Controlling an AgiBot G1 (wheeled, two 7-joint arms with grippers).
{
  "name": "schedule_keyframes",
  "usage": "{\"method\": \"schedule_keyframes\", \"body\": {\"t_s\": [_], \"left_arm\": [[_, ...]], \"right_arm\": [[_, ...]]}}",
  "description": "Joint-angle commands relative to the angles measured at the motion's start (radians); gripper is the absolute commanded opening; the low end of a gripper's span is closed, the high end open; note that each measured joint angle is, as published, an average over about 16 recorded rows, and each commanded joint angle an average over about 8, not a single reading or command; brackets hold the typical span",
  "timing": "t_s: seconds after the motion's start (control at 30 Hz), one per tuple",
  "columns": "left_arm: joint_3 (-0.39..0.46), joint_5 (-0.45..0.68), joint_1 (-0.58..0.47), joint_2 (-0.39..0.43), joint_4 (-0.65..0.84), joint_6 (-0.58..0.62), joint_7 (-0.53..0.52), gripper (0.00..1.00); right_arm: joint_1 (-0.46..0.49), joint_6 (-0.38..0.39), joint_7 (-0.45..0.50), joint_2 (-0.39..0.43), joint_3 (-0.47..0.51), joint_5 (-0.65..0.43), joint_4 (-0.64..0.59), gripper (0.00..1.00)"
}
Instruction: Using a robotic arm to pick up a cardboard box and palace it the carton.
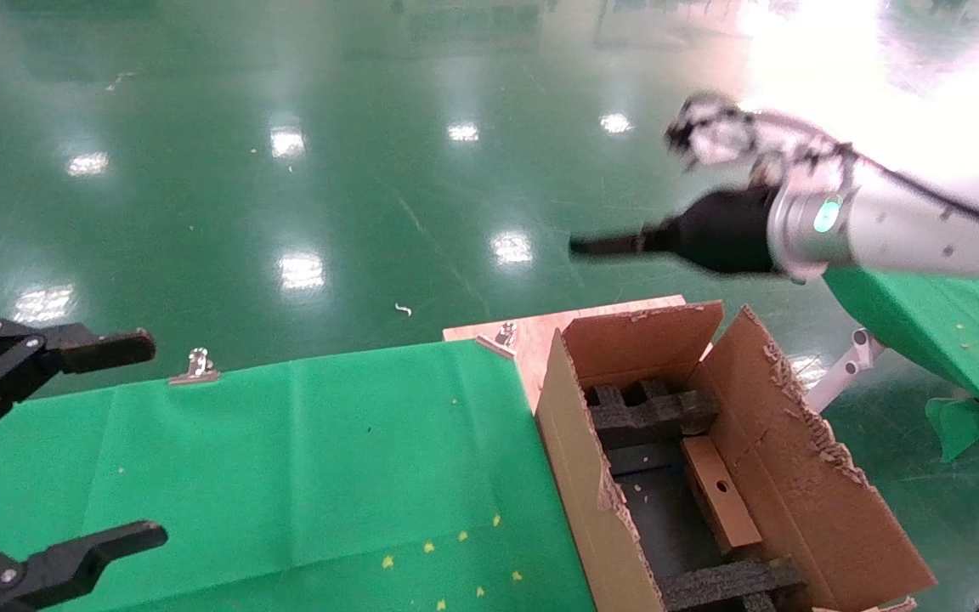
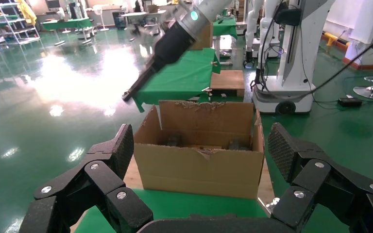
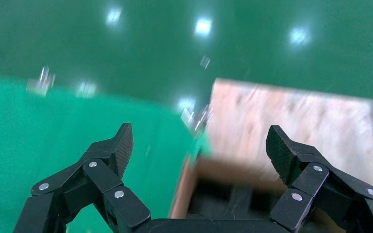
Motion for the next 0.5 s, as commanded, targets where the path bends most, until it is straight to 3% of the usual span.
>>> {"method": "schedule_keyframes", "body": {"t_s": [0.03, 0.5], "left_arm": [[0.000, 0.000, 0.000, 0.000, 0.000, 0.000, 0.000, 1.00], [0.001, 0.000, 0.000, 0.000, 0.000, 0.000, 0.000, 1.00]], "right_arm": [[-0.030, -0.026, -0.051, -0.003, 0.044, 0.030, -0.002, 1.00], [-0.261, -0.228, -0.441, -0.025, 0.383, 0.258, -0.021, 1.00]]}}
